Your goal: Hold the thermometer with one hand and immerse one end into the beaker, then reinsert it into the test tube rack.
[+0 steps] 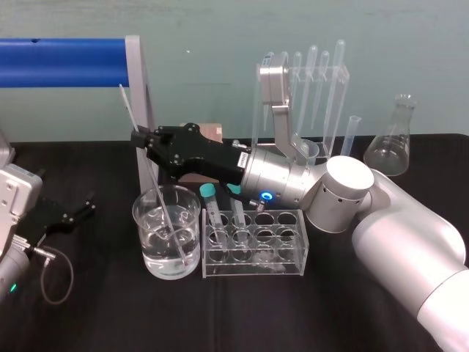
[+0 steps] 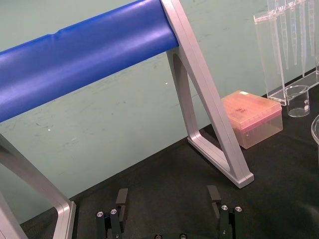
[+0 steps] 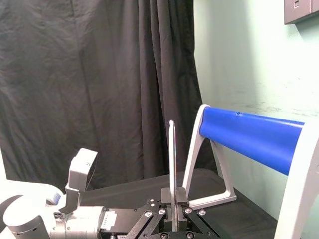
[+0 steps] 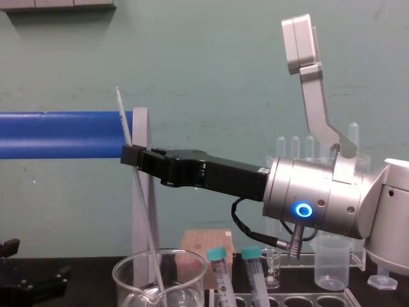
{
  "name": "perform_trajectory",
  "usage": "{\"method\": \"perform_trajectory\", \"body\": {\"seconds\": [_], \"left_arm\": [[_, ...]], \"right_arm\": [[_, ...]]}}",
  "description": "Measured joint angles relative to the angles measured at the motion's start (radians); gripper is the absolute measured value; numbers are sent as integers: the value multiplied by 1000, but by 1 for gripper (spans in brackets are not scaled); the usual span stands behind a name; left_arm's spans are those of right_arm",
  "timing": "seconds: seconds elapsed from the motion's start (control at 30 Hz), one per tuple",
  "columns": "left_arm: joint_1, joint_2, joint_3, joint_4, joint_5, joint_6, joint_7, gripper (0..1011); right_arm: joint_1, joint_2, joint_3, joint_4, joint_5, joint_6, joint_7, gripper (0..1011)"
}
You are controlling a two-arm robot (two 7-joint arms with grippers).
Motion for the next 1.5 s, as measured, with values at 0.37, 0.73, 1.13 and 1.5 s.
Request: {"method": "perform_trajectory", "body": {"seconds": [0.37, 0.73, 1.13, 1.5], "left_arm": [[0, 0, 0, 0, 0, 0, 0, 1008], [0, 0, 0, 0, 0, 0, 0, 1008], [0, 0, 0, 0, 0, 0, 0, 1008], [0, 0, 0, 0, 0, 0, 0, 1008]], "right_arm": [[-1, -1, -2, 0, -2, 0, 0, 56], [-4, 0, -5, -3, -3, 3, 0, 56], [-6, 3, -6, -7, -3, 4, -1, 56], [-6, 3, -6, -4, -3, 4, -1, 56]]}}
